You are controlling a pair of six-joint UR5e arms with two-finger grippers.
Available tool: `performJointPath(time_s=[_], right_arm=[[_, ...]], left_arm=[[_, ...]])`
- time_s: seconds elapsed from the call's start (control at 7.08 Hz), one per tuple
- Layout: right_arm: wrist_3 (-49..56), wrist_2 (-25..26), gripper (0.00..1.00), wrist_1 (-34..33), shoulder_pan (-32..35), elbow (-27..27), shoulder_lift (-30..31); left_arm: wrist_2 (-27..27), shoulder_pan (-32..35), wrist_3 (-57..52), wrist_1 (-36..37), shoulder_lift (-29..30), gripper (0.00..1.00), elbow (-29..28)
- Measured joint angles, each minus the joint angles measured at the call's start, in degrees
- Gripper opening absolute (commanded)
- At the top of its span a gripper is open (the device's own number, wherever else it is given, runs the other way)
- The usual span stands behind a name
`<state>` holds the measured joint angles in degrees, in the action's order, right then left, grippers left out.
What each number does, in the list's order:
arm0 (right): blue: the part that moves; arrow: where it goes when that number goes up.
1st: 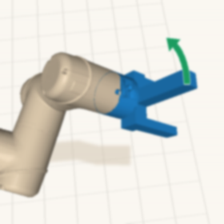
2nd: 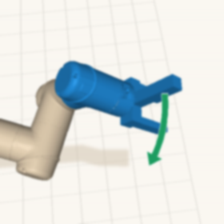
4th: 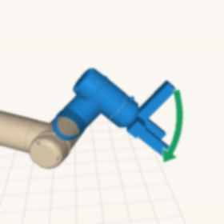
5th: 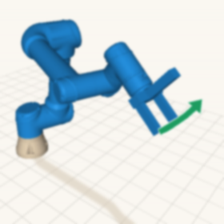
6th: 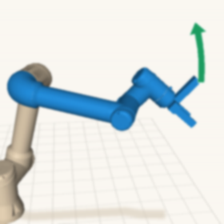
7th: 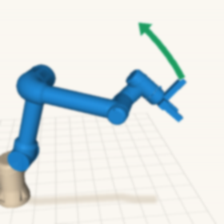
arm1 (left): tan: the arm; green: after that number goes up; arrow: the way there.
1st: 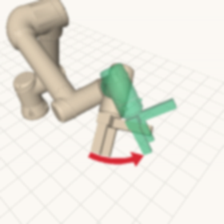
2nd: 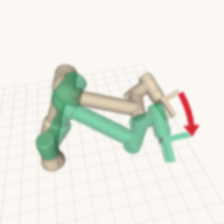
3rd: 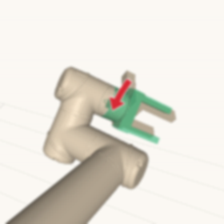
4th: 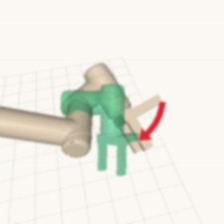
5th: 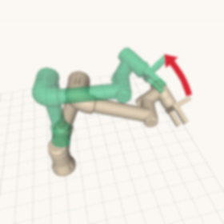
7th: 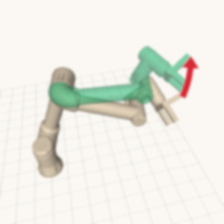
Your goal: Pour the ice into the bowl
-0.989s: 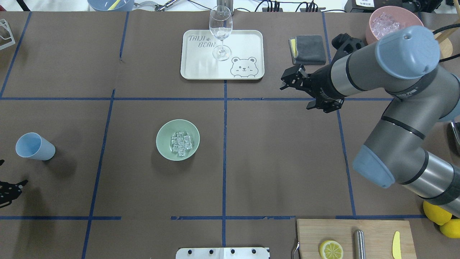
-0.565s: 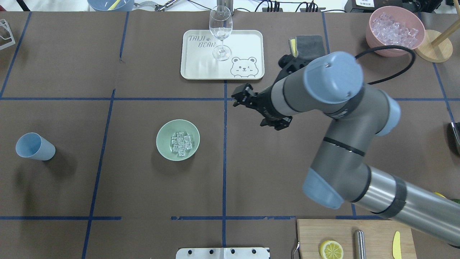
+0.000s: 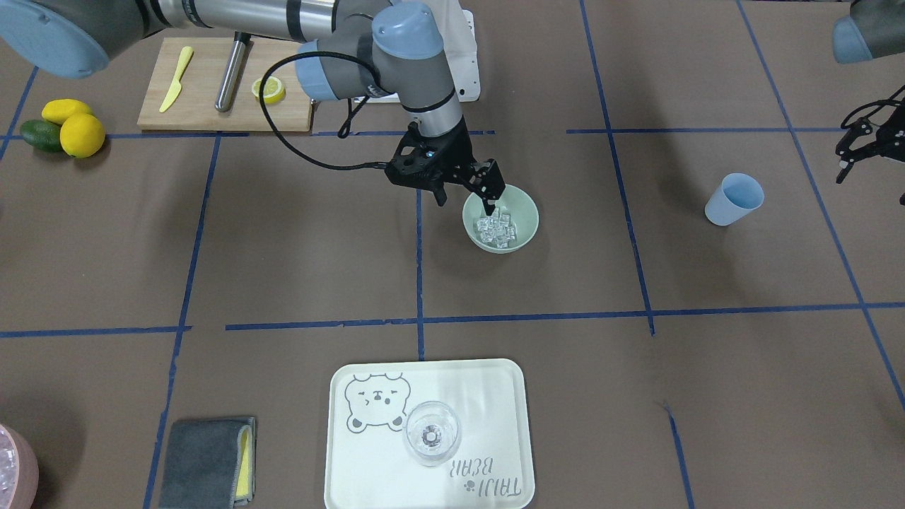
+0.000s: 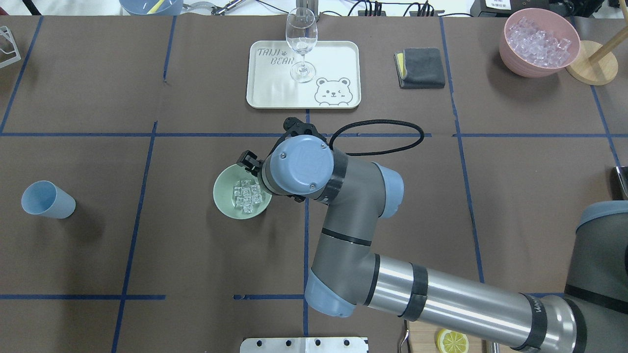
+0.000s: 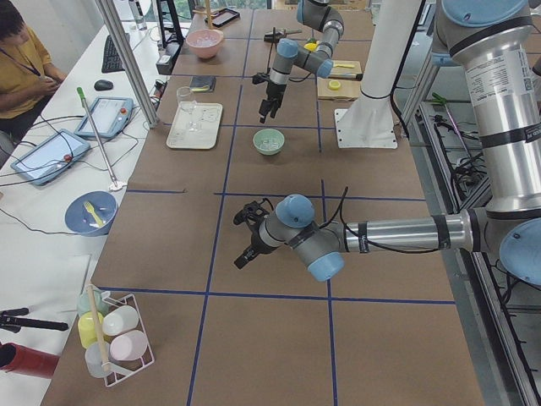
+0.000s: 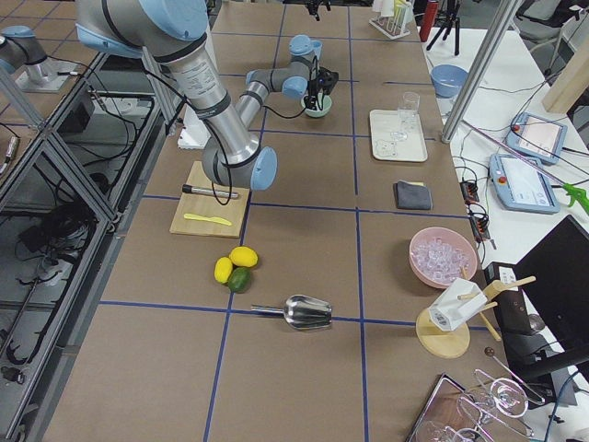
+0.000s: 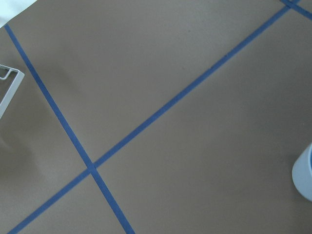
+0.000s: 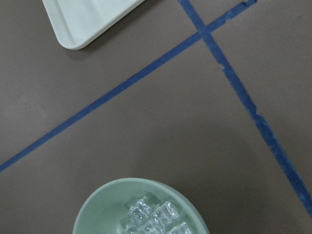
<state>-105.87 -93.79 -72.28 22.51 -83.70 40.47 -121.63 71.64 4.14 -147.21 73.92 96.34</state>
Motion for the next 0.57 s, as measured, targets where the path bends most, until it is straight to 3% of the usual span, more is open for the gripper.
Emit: performJointPath(time_s=[0.14, 0.28, 0.42, 0.57], right_arm=[[0.1, 1.6, 1.0, 0.0, -1.1, 2.4, -0.9], [0.3, 3.4, 0.77, 0.0, -2.1, 3.8, -1.1], [0.4, 4.3, 0.17, 0.0, -2.7, 4.4, -1.1], [0.5, 4.7, 0.0, 0.0, -2.9, 4.8, -1.0]], left_arm=[[-0.4, 0.5, -0.1, 0.5, 0.7, 1.0, 0.0], [-0.6, 0.8, -0.2, 0.6, 1.2, 1.0, 0.0], [-0.6, 1.0, -0.1, 0.7, 1.6, 1.0, 0.0], [-0.6, 1.1, -0.1, 0.7, 1.9, 1.0, -0.1]])
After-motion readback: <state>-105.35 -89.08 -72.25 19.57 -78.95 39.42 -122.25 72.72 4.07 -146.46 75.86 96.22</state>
